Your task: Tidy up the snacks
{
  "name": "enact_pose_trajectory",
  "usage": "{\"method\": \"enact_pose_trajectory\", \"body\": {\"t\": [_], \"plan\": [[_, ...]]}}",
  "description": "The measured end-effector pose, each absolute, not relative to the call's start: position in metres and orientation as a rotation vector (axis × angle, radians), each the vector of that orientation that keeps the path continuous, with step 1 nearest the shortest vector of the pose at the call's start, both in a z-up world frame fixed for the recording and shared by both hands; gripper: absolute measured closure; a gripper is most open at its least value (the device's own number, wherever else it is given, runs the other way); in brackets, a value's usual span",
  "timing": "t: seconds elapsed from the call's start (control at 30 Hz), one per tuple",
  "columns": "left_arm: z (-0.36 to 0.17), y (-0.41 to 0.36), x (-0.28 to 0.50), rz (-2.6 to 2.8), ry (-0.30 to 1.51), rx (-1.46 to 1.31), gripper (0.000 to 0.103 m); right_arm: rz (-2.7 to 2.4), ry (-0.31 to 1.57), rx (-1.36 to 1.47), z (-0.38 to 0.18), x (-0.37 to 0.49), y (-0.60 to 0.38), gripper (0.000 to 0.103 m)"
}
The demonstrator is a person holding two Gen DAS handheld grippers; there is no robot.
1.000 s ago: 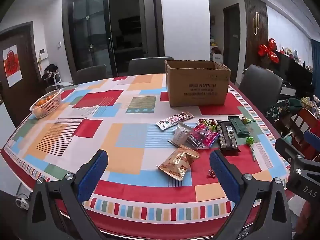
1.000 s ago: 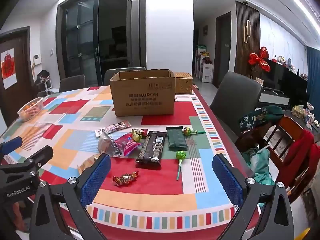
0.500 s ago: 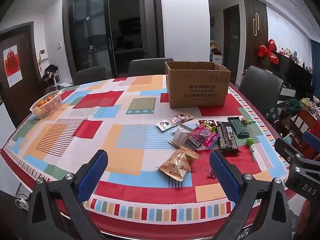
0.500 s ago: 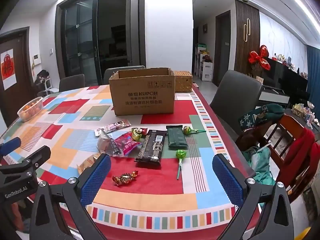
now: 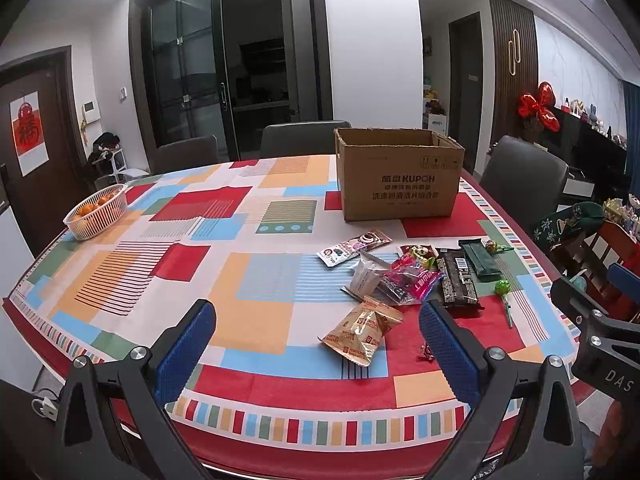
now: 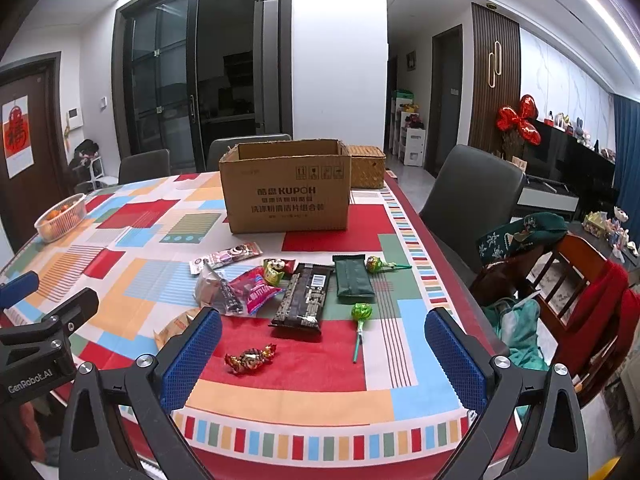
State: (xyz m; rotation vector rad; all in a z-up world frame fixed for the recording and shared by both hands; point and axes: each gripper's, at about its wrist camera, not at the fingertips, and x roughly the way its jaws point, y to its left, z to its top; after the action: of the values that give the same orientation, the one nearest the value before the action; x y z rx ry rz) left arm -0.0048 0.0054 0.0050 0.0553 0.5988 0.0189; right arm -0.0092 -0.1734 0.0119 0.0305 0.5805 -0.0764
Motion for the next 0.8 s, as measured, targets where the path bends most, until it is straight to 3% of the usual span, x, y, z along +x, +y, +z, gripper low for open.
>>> {"method": "enact_pose_trajectory", "body": {"t": [0.8], "plan": [[0.0049, 0.006, -0.0052, 0.019, 0.596, 0.056, 0.0, -0.077, 0.575, 0.029, 0.0107, -0.0111, -0.1713, 0.0]]}}
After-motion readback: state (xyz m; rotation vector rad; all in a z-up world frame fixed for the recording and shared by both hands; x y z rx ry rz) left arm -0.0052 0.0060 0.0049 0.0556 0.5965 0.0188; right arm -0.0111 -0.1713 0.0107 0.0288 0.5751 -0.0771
